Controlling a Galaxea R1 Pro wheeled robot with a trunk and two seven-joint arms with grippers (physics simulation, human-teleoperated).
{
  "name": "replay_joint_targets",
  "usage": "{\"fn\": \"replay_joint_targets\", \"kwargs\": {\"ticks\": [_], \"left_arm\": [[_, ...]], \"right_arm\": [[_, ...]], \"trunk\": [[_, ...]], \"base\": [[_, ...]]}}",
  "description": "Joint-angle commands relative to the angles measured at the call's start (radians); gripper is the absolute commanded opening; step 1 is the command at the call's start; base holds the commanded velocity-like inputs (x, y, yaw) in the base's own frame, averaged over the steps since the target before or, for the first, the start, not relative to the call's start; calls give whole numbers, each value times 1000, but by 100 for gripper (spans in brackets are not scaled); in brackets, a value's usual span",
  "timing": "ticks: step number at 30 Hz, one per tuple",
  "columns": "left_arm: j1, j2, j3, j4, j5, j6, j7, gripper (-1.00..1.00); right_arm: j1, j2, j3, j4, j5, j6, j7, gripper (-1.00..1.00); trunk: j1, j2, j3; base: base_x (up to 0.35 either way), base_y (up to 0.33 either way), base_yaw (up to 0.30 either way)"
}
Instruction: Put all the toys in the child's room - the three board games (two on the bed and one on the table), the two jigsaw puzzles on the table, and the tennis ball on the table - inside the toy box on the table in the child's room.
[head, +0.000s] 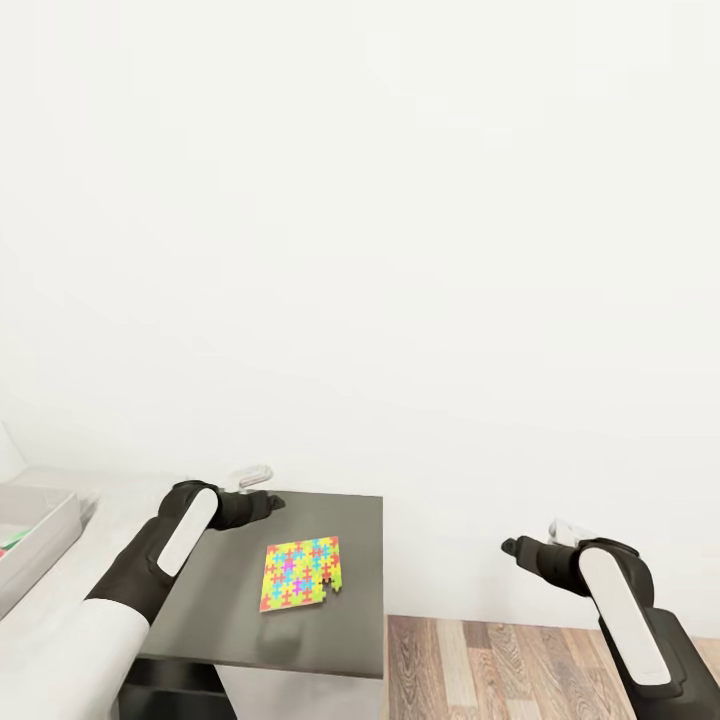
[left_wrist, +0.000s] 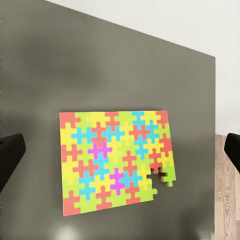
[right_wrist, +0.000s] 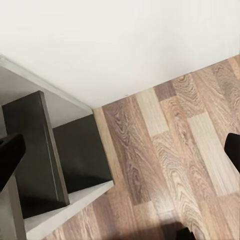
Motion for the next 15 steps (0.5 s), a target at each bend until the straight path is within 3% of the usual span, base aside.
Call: {"fn": "replay_joint_targets", "kwargs": {"ticks": [1, 8, 15], "left_arm": [[-1, 1, -3, 0, 11, 2, 10, 100], [-3, 1, -3, 50, 8, -3, 14, 100], [-4, -12, -2, 73, -51, -10, 32, 100]], "right_arm": [[-1, 0, 0, -3, -11, 3, -10, 100], [-1, 0, -2, -5, -11, 1, -9, 100], [-1, 0, -1, -4, -11, 0, -9, 100]], "trunk": [[1, -2, -3], [1, -2, -13], [1, -2, -24]], "base": [[0, 0, 0], [0, 0, 0], [0, 0, 0]]}}
